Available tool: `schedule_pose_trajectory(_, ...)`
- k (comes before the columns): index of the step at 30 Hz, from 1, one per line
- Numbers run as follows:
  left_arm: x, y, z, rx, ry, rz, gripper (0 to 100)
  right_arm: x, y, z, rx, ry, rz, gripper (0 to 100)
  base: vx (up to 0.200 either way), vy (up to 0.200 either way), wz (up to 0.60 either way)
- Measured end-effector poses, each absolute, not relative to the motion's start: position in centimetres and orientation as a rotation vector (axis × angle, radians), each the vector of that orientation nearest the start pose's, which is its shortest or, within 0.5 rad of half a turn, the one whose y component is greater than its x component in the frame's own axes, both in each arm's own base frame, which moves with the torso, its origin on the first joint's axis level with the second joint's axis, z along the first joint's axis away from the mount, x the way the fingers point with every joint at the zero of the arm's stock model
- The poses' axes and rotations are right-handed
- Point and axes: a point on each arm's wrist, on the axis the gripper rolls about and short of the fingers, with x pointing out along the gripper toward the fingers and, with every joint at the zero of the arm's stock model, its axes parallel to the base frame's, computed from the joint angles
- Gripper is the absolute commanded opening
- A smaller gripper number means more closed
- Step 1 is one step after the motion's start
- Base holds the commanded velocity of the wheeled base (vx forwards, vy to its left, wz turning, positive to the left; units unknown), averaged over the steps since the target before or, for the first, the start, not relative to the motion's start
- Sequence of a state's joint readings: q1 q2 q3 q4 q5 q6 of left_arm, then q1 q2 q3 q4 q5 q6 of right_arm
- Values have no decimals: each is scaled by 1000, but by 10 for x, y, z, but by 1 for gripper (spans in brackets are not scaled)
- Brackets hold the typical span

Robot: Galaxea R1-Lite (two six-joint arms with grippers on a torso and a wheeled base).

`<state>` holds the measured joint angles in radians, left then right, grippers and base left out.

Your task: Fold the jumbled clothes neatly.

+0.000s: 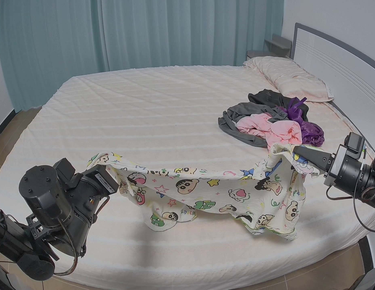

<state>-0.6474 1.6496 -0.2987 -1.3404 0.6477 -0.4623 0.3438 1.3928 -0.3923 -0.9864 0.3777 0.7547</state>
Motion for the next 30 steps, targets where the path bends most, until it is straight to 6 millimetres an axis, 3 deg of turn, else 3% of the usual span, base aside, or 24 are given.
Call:
schedule_pose_trajectory(3, 193, -130, 143, -454, 12, 1, 0, 191, 76, 187, 722, 284, 668, 0, 0, 0, 0)
schedule_pose_trajectory(17, 189, -127, 148, -489, -5, -5, 0, 184, 73, 190, 736, 247, 634, 0, -200, 0, 0)
schedule_pose_trajectory(30, 159, -122, 175, -545, -82, -87, 0, 146, 60, 218, 817, 133, 714, 0, -200, 0, 0)
